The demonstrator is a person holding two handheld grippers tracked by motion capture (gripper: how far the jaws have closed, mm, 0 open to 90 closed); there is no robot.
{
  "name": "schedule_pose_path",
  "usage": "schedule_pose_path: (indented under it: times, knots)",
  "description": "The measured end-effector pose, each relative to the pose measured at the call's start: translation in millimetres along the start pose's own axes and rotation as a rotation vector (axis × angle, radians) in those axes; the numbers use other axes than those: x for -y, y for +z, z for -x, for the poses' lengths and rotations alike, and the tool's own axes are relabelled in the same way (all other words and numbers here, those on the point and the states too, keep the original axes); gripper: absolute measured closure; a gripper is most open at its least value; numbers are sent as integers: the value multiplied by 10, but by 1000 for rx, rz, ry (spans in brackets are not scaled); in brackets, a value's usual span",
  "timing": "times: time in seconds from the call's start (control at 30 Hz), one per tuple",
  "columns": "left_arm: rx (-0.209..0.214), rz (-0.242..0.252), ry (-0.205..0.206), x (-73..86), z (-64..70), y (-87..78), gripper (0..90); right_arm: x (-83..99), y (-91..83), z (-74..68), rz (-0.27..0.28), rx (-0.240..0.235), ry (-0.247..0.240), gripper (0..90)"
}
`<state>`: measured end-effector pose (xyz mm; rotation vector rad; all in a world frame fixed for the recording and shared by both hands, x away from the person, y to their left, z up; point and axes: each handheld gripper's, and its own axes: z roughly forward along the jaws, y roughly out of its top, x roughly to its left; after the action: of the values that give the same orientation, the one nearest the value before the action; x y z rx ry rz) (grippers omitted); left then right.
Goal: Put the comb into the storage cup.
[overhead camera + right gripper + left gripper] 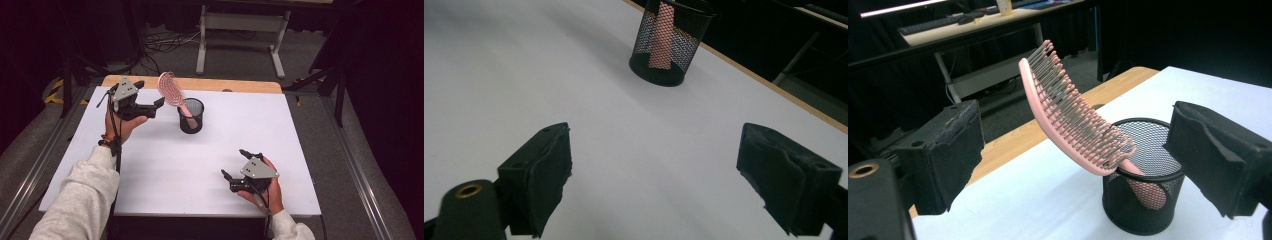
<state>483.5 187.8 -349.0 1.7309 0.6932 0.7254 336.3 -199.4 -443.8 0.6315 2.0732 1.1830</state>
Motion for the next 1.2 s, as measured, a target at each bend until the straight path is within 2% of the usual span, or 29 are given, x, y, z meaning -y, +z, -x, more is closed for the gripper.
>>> schedule_pose_path:
  times: [0.17,0.3,0.7,1.0,1.2]
  knots:
    - [12,8,17,1,33,-83,83,-10,-5,-5,4,3,-2,151]
    - [28,20,7,37,51,-145,82,-17,-10,-7,5,5,-5,150]
    - [63,35,36,138,158,-267,75,-24,-28,14,10,14,-2,148]
    - [89,32,58,221,256,-357,69,-31,-35,7,12,16,-7,146]
    - [104,22,87,288,329,-396,47,-39,-35,0,14,16,-8,145]
